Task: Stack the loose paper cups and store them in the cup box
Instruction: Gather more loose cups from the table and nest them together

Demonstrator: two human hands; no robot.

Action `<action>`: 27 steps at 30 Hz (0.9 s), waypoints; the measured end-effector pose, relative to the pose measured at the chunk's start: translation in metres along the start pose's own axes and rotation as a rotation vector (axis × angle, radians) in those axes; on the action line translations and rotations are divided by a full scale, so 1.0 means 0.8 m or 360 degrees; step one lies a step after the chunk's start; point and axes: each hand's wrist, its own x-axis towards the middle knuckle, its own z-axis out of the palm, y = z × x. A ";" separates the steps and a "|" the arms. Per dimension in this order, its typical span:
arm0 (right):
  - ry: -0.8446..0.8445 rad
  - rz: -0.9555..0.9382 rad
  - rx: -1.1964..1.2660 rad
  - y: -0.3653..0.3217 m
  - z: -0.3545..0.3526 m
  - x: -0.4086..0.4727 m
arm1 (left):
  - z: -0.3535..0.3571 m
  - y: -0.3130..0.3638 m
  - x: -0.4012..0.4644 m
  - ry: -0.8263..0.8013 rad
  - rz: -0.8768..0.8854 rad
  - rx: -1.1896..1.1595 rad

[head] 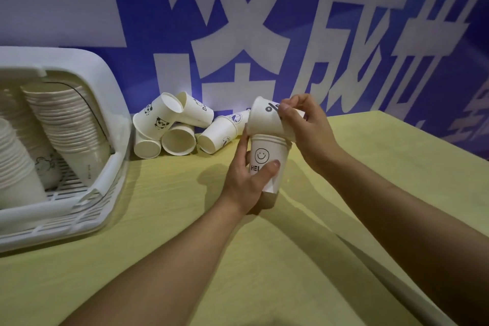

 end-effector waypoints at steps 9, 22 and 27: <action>0.0079 0.0004 -0.0005 0.011 0.015 0.003 | -0.002 0.001 0.002 -0.0035 -0.0026 -0.0028; -0.0447 0.0117 -0.0263 -0.004 0.004 0.015 | -0.002 0.001 0.002 -0.0027 -0.0043 0.0034; -0.0329 0.0058 -0.0316 -0.002 0.003 0.015 | -0.002 -0.001 0.003 0.0030 -0.0047 0.0085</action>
